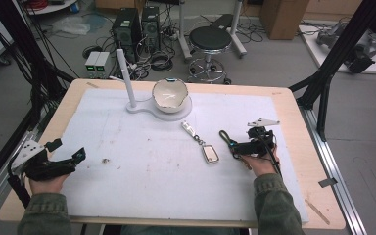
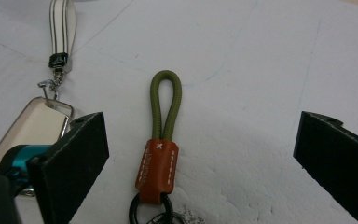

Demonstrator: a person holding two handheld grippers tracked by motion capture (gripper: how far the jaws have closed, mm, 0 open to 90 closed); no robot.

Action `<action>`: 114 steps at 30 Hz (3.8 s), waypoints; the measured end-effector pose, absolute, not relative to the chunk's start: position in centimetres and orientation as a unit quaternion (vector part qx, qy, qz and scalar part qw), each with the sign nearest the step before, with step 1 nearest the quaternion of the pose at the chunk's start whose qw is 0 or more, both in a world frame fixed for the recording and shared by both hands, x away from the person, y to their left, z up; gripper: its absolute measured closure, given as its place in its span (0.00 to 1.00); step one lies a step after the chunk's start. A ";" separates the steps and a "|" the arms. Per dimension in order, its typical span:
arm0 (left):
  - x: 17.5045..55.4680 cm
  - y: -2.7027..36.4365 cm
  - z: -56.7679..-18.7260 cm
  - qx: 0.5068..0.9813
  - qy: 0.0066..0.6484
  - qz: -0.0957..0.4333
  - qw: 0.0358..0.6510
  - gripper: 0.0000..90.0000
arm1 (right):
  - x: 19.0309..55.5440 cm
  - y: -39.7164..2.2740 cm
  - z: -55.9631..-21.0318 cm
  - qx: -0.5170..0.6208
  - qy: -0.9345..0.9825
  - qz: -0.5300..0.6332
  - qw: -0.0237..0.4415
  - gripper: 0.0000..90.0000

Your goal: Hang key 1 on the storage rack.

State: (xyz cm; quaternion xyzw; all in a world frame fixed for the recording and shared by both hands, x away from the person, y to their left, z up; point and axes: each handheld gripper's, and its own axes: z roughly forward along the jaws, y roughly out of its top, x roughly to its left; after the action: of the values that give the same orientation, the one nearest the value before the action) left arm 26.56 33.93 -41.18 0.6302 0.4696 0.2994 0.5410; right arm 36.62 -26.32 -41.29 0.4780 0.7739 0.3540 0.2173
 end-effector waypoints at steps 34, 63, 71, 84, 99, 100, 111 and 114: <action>26.7 33.9 -41.3 0.637 0.469 0.292 0.538 0.02 | 37.8 -25.1 -42.6 0.441 0.836 0.303 0.121 0.76; 26.8 33.8 -41.2 0.633 0.469 0.293 0.541 0.02 | 37.0 -25.9 -38.5 0.449 0.806 0.373 0.099 0.87; 26.8 33.9 -41.3 0.631 0.470 0.293 0.542 0.02 | 37.5 -24.0 -35.2 0.423 0.808 0.398 0.100 0.87; 27.0 34.0 -41.3 0.632 0.470 0.291 0.543 0.02 | 38.9 -20.2 -31.8 0.387 0.818 0.417 0.090 0.86; 27.1 34.1 -41.3 0.629 0.470 0.290 0.547 0.02 | 39.9 -16.7 -30.6 0.361 0.832 0.415 0.075 0.86; 27.1 34.1 -41.3 0.629 0.470 0.289 0.548 0.02 | 40.0 -16.4 -30.4 0.359 0.832 0.415 0.075 0.86; 27.2 34.2 -41.4 0.627 0.470 0.288 0.550 0.02 | 41.0 -13.6 -29.8 0.346 0.835 0.425 0.061 0.86; 27.2 34.2 -41.4 0.627 0.470 0.288 0.551 0.02 | 41.3 -12.8 -30.0 0.344 0.833 0.430 0.053 0.86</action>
State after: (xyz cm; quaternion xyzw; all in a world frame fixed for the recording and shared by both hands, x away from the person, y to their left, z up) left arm 27.20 34.23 -41.37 0.6265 0.4703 0.2879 0.5508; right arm 41.25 -12.83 -29.99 0.3435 0.8334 0.4296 0.0529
